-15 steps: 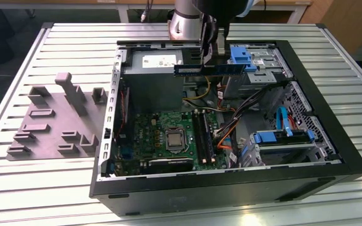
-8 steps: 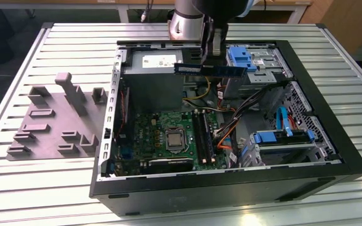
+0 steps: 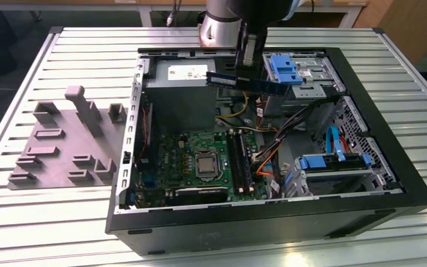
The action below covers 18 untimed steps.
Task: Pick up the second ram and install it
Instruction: 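Insert the second ram into the second slot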
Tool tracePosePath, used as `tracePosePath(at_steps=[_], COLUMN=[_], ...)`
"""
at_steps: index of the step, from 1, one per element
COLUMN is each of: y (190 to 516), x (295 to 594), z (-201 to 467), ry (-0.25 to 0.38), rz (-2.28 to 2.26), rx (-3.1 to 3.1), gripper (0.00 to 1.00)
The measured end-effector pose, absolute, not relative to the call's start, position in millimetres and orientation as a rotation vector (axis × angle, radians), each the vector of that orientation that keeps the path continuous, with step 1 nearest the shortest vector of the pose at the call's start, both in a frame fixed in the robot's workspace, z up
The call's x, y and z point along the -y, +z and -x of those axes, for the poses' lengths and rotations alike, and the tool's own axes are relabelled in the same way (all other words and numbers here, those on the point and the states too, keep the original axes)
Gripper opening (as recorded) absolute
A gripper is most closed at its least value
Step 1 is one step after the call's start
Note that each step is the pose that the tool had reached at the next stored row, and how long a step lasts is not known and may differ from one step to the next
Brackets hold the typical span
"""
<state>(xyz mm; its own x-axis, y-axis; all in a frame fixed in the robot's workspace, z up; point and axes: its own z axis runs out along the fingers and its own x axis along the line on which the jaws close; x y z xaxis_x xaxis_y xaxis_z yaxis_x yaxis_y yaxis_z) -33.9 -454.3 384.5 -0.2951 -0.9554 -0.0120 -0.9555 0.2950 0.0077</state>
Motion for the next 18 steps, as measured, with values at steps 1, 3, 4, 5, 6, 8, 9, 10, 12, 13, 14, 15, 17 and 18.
tracePosePath(at_steps=[1,3,4,5,6,8,9,10,12,13,14,15,17,18], y=[384.3,383.9,383.6,383.3,383.0,382.4,382.1,381.7,381.2,380.9,380.6,380.3,379.6,379.3], x=[454.3,454.3,454.3,454.3,454.3,454.3,454.3,454.3,454.3,454.3,454.3,454.3,454.3,454.3], z=[33.9,33.9,33.9,33.9,33.9,33.9,33.9,33.9,33.9,33.9,33.9,33.9,33.9,33.9], ry=[0.021,0.021,0.021,0.021,0.020,0.020,0.020,0.020,0.019,0.019,0.019,0.019,0.018,0.018], rz=[1.839,1.791,1.768,1.744,1.721,1.673,1.648,1.623,1.575,1.550,1.526,1.501,1.449,1.424], rx=[-2.541,-2.574,-2.590,-2.606,-2.621,-2.652,-2.667,-2.682,-2.710,-2.724,-2.738,-2.752,-2.779,-2.792], gripper=[0.14,0.14,0.14,0.14,0.14,0.14,0.14,0.14,0.14,0.14,0.14,0.14,0.14,0.14])
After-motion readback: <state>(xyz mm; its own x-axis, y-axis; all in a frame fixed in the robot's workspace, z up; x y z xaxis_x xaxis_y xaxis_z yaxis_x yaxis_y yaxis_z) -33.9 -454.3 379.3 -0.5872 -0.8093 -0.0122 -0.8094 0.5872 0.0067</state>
